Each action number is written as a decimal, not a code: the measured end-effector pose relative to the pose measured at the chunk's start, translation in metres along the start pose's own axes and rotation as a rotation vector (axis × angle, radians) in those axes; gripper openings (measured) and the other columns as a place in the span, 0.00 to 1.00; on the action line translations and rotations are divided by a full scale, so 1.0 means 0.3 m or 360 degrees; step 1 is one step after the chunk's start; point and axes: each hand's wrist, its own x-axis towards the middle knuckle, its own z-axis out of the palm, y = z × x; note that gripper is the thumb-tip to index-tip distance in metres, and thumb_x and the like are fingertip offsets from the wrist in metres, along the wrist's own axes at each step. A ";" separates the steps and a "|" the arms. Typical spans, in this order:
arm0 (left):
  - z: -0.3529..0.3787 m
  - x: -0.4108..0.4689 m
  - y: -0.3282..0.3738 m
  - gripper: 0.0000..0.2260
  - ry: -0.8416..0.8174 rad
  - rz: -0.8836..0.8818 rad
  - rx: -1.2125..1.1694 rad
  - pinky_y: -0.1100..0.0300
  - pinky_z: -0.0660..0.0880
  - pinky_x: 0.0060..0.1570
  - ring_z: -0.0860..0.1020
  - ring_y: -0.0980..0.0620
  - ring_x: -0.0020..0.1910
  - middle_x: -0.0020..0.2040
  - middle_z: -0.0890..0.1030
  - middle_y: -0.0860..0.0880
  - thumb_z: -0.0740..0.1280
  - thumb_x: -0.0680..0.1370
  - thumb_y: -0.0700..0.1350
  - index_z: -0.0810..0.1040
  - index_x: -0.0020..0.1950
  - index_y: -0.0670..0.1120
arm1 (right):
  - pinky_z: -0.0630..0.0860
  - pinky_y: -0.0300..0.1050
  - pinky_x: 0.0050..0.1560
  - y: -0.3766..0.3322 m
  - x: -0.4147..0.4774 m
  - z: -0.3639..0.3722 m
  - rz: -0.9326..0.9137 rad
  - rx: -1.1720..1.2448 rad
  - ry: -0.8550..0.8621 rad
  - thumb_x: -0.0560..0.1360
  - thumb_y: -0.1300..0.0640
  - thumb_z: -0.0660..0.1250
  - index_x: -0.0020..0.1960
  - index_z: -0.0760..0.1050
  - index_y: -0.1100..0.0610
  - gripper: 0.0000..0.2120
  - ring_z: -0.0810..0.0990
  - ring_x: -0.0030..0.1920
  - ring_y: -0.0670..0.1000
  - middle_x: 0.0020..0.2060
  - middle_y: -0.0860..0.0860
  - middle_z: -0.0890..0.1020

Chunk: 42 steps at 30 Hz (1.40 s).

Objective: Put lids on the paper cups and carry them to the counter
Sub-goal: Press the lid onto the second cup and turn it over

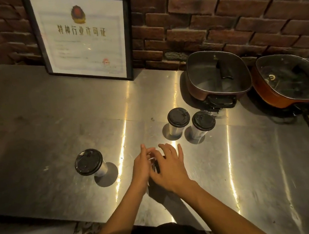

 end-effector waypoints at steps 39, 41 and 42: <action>-0.263 -0.160 0.180 0.16 -0.0256 0.0196 0.0281 0.59 0.81 0.39 0.87 0.46 0.42 0.54 0.85 0.44 0.65 0.80 0.55 0.81 0.62 0.48 | 0.70 0.36 0.23 -0.034 -0.064 -0.362 0.0959 0.2274 0.0084 0.78 0.52 0.66 0.51 0.78 0.60 0.11 0.80 0.42 0.58 0.42 0.60 0.79; -0.274 -0.166 0.204 0.17 -0.0218 0.0175 0.0319 0.58 0.82 0.38 0.87 0.46 0.41 0.51 0.85 0.44 0.65 0.79 0.57 0.80 0.60 0.48 | 0.70 0.36 0.22 -0.055 -0.073 -0.369 0.0998 0.2353 0.0018 0.77 0.51 0.66 0.50 0.77 0.58 0.10 0.82 0.38 0.55 0.39 0.57 0.80; -0.276 -0.168 0.214 0.17 -0.0208 0.0158 0.0318 0.58 0.81 0.38 0.87 0.45 0.40 0.50 0.86 0.43 0.65 0.79 0.58 0.80 0.59 0.48 | 0.70 0.37 0.21 -0.062 -0.077 -0.371 0.1014 0.2385 -0.0013 0.77 0.51 0.66 0.49 0.77 0.57 0.09 0.82 0.36 0.54 0.37 0.56 0.80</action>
